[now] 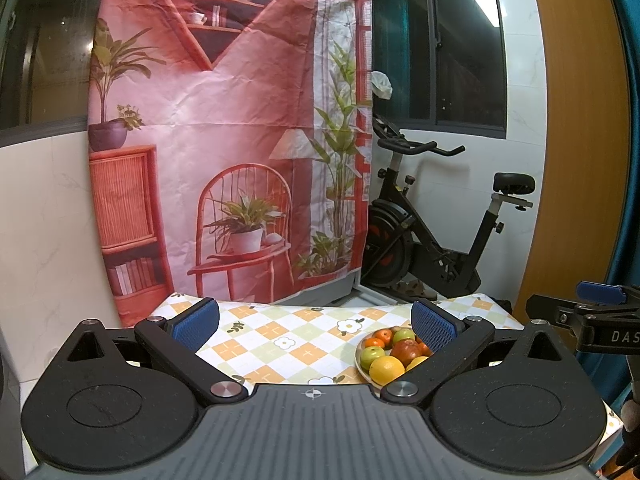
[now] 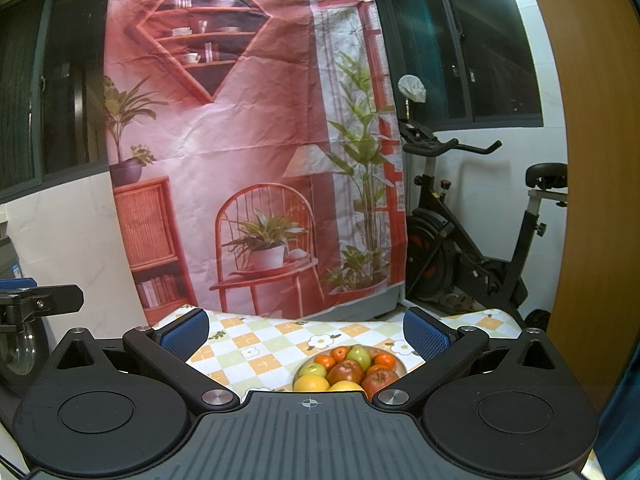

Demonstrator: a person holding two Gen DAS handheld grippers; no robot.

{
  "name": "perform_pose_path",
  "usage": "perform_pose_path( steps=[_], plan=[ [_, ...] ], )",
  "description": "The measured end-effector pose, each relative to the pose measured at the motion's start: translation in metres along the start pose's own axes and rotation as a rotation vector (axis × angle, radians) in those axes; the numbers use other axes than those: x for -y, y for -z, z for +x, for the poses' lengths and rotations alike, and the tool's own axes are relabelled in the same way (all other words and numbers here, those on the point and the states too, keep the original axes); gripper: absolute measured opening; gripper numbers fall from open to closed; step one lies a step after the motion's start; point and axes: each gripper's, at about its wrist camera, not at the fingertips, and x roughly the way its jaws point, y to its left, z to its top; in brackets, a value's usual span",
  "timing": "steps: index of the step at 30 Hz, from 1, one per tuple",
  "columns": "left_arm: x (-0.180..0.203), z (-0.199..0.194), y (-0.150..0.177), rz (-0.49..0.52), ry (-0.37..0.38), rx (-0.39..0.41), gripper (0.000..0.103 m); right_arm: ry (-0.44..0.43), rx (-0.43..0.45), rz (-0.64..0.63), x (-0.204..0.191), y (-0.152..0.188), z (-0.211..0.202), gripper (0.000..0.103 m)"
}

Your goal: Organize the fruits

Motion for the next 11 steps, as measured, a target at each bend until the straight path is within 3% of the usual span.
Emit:
perform_pose_path(
  steps=[11],
  plan=[
    [-0.0004,0.0008,0.0011,-0.008,-0.003,-0.006,0.103,0.0,0.0,-0.001,-0.0005,0.0,0.0,0.103]
  ],
)
